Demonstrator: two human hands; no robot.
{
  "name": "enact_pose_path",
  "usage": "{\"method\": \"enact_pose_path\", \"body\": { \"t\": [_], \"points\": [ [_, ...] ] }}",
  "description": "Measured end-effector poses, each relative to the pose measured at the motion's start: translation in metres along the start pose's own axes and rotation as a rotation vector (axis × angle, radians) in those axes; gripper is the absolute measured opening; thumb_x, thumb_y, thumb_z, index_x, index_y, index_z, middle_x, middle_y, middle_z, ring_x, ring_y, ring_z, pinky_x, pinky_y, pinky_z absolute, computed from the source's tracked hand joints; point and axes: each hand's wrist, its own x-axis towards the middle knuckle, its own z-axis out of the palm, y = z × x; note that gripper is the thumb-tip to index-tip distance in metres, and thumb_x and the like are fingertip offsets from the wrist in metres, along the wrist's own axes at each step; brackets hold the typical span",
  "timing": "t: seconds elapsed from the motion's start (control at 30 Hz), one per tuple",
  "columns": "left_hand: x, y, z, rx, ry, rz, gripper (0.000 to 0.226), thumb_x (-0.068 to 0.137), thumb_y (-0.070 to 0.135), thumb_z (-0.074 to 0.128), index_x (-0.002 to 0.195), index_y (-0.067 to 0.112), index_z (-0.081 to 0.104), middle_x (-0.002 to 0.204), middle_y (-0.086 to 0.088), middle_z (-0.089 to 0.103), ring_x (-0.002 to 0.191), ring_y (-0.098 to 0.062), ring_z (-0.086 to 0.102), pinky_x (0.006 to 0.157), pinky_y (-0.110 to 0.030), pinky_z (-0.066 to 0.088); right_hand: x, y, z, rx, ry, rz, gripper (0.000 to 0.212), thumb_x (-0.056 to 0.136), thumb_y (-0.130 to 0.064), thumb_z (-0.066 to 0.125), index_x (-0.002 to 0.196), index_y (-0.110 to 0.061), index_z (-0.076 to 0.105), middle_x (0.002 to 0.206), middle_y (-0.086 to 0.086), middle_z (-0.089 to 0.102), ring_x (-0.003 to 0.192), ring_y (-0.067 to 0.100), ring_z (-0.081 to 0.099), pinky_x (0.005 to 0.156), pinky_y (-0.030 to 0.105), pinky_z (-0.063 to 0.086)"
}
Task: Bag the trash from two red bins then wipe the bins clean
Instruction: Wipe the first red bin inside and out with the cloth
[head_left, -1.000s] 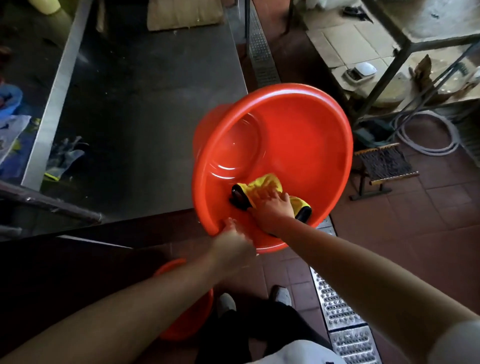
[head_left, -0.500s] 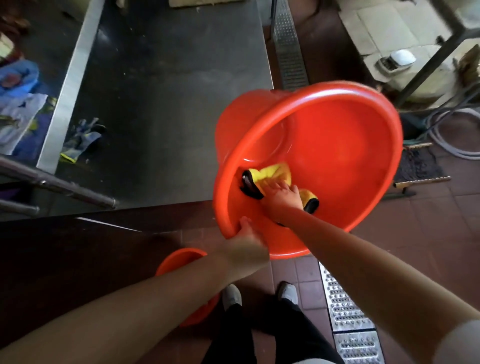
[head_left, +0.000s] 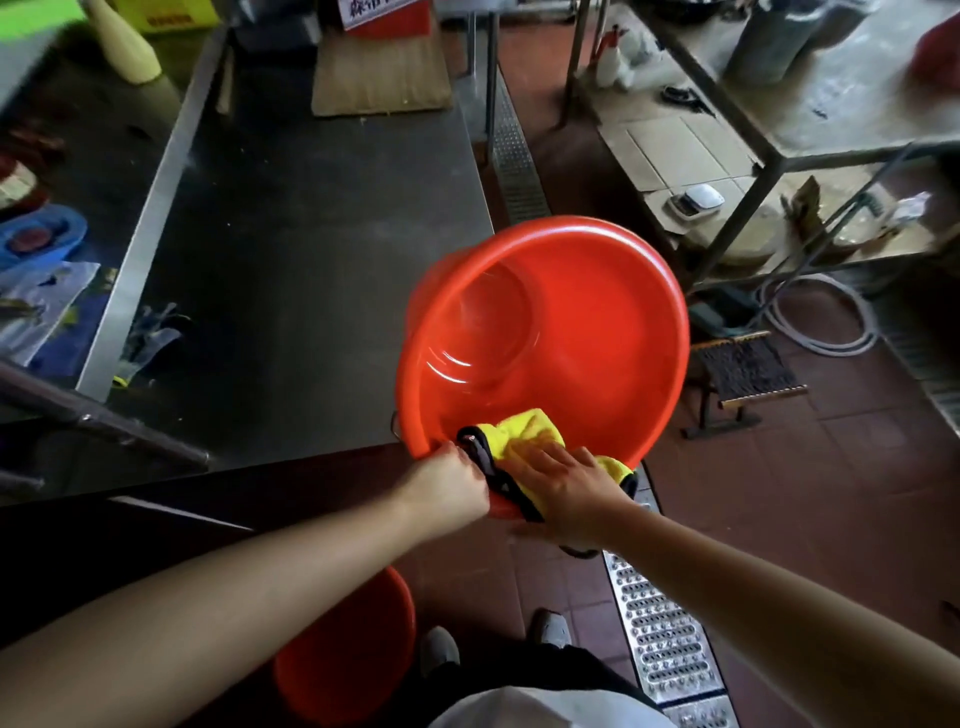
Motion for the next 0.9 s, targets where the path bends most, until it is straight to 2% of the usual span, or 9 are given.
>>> {"method": "enact_pose_path", "body": {
  "t": [0.1,0.2,0.33,0.43,0.53,0.63,0.7,0.8,0.9],
  "points": [
    [-0.01,-0.014,0.006,0.021,0.0,0.009,0.014,0.068,0.025,0.071,0.076,0.015,0.076,0.069,-0.001,0.072,0.062,-0.019,0.067,0.064,-0.027,0.052,-0.006,0.017,-0.012,-0.168,-0.032,-0.057,0.1,0.078,-0.078,0.056,0.159,-0.039,0.011,0.165,0.001,0.022,0.15,0.028,0.023,0.11,0.048,0.033],
    [-0.019,-0.032,0.01,0.022,0.049,0.013,0.015,0.077,0.03,0.067,0.08,0.017,0.074,0.072,0.001,0.072,0.065,-0.018,0.067,0.07,-0.03,0.049,-0.014,0.03,-0.029,-0.327,0.019,-0.081,0.091,0.068,-0.063,0.075,0.148,-0.031,0.047,0.144,0.006,0.056,0.129,0.032,0.055,0.09,0.043,0.052],
    [-0.032,-0.05,0.011,0.011,0.037,0.01,0.03,0.089,0.039,0.059,0.1,0.014,0.072,0.092,-0.007,0.073,0.086,-0.025,0.069,0.101,-0.047,0.041,-0.018,0.037,-0.039,-0.458,0.208,-0.151,0.055,0.073,-0.035,0.075,0.127,-0.026,0.069,0.121,0.005,0.07,0.105,0.032,0.068,0.071,0.037,0.055],
    [-0.04,-0.057,0.015,0.01,-0.022,-0.054,0.046,0.091,0.046,0.057,0.114,0.008,0.067,0.107,-0.014,0.07,0.102,-0.032,0.064,0.111,-0.055,0.027,-0.015,0.033,-0.039,-0.553,0.337,-0.206,0.041,0.078,-0.021,0.06,0.117,-0.023,0.074,0.11,0.007,0.073,0.097,0.034,0.071,0.065,0.038,0.055],
    [-0.037,-0.046,0.018,-0.025,-0.07,-0.147,0.045,0.094,0.038,0.055,0.121,0.004,0.064,0.115,-0.019,0.067,0.112,-0.039,0.058,0.111,-0.061,0.022,-0.014,0.026,-0.039,-0.592,0.406,-0.222,0.039,0.078,-0.022,0.051,0.104,-0.027,0.079,0.097,0.004,0.075,0.084,0.028,0.072,0.061,0.033,0.055],
    [-0.016,-0.009,0.016,-0.122,-0.11,-0.235,0.053,0.098,0.04,0.048,0.131,0.0,0.056,0.128,-0.027,0.057,0.121,-0.046,0.05,0.106,-0.064,0.027,-0.014,0.022,-0.035,-0.605,0.45,-0.241,0.035,0.071,-0.026,0.066,0.103,-0.028,0.08,0.096,0.002,0.076,0.084,0.026,0.073,0.065,0.033,0.057],
    [0.0,0.013,0.014,-0.233,-0.091,-0.284,0.072,0.094,0.057,0.044,0.132,-0.004,0.052,0.131,-0.03,0.054,0.121,-0.045,0.049,0.103,-0.058,0.032,-0.012,0.022,-0.034,-0.568,0.4,-0.195,0.048,0.062,-0.034,0.079,0.11,-0.029,0.078,0.103,0.001,0.075,0.09,0.026,0.073,0.069,0.035,0.059],
    [0.015,0.022,0.016,-0.344,-0.064,-0.382,0.086,0.094,0.065,0.037,0.133,-0.011,0.046,0.133,-0.037,0.049,0.123,-0.05,0.048,0.105,-0.056,0.034,-0.009,0.021,-0.037,-0.506,0.319,-0.091,0.068,0.059,-0.051,0.084,0.123,-0.033,0.071,0.117,-0.002,0.072,0.103,0.024,0.07,0.078,0.038,0.058],
    [0.014,0.019,0.019,-0.33,-0.078,-0.358,0.092,0.088,0.074,0.039,0.12,-0.009,0.061,0.119,-0.033,0.061,0.111,-0.046,0.06,0.097,-0.051,0.046,-0.005,0.02,-0.032,-0.314,0.148,-0.048,0.079,0.08,-0.072,0.059,0.149,-0.036,0.043,0.149,0.001,0.048,0.134,0.03,0.047,0.101,0.046,0.044]
  ]
}}
